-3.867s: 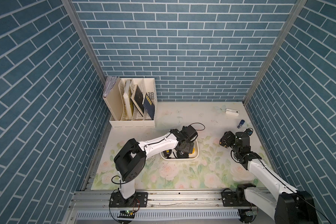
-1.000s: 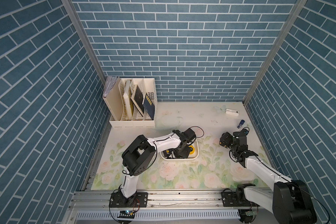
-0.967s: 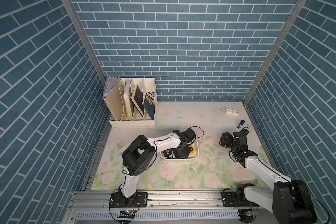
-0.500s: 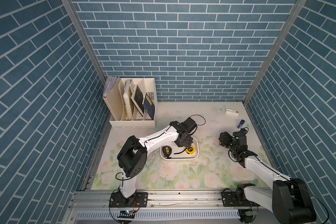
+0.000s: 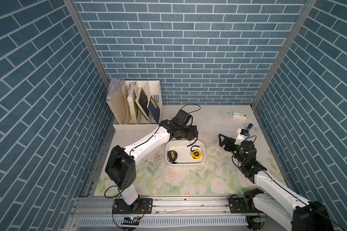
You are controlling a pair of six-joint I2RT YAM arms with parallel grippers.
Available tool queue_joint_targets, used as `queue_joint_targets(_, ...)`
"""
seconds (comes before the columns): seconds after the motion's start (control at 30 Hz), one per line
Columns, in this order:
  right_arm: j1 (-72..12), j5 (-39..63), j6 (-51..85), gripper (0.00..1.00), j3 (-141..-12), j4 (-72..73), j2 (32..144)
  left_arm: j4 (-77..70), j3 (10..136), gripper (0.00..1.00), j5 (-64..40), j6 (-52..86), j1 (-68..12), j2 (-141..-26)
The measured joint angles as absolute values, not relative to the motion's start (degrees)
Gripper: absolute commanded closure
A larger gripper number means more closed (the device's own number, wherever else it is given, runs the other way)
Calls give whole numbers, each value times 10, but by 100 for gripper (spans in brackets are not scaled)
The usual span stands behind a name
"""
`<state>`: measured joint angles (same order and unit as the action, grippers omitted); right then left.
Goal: Take the tape measure out of the storage box
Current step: Pick up the tape measure from the storage box, then place the tape measure at the center of the board.
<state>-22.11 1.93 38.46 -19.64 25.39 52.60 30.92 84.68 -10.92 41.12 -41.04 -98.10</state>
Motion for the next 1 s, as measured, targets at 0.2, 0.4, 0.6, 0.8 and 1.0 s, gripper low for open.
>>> queue_joint_targets(0.2,-276,45,369,7,-187,322,523,214,844,100,-161,493,-411,-983)
queue_joint_targets(0.4,-312,59,352,8,-187,369,544,155,844,100,-179,554,-411,-983)
queue_joint_targets(0.6,-339,65,335,8,-203,398,579,119,827,100,-192,595,-411,-983)
queue_joint_targets(0.8,-360,67,326,9,-228,427,612,100,812,100,-203,621,-411,-984)
queue_joint_targets(1.0,-371,67,325,9,-251,456,656,76,797,100,-211,639,-411,-984)
